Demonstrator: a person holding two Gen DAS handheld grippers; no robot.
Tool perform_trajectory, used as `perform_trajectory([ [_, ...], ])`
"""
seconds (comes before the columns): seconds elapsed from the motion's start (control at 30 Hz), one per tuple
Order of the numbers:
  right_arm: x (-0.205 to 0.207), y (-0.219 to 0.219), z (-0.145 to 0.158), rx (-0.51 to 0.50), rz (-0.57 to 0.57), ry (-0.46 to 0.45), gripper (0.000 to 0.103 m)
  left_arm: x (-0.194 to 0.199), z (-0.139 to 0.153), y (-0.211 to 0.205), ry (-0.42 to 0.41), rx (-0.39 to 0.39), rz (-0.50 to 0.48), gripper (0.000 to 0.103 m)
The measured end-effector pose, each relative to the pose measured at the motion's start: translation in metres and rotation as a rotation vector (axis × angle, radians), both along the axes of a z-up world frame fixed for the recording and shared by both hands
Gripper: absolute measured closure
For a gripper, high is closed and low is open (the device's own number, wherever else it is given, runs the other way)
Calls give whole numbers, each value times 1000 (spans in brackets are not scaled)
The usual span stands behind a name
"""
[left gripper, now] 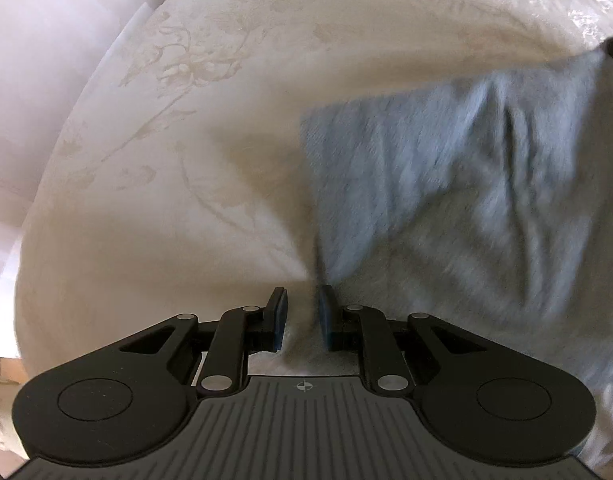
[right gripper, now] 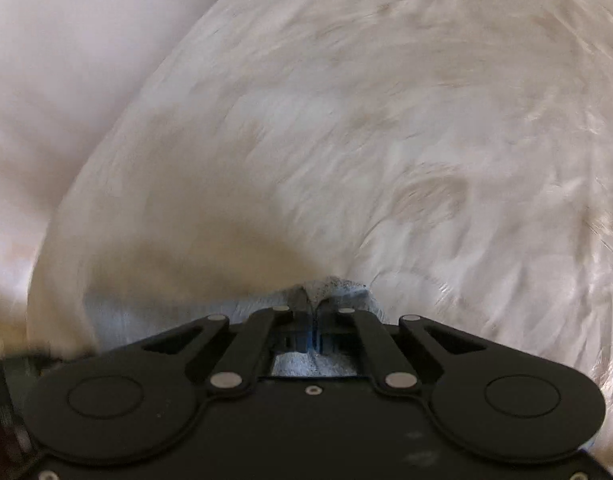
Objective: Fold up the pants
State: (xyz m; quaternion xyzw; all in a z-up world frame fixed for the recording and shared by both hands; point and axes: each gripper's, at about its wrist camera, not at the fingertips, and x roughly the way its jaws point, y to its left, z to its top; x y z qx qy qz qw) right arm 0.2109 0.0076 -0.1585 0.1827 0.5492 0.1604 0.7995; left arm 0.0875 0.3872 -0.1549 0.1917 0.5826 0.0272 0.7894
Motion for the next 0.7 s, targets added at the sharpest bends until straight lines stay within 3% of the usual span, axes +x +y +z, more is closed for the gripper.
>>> perform_trajectory([
  [0.13, 10, 23, -24, -118, 46, 47, 100, -2, -2, 10, 22, 34, 4, 86],
  [0.27, 10, 30, -22, -132, 12, 36, 95, 2, 22, 15, -16, 52, 60, 86],
  [0.3, 4, 28, -15, -134, -7, 10, 93, 4, 32, 15, -42, 46, 76, 86],
  [0.37, -11, 23, 3, -170, -53, -71, 75, 6, 51, 10, -103, 43, 82, 86],
  [0.5, -50, 10, 38, -158, -116, -173, 71, 5, 81, -23, -211, -2, -9, 86],
  [0.6, -80, 13, 42, -158, -75, -148, 75, -2, 79, -57, -187, -72, -123, 86],
  [0.7, -113, 23, 26, -157, -49, -58, 83, -16, 59, -87, -136, -86, -248, 86],
])
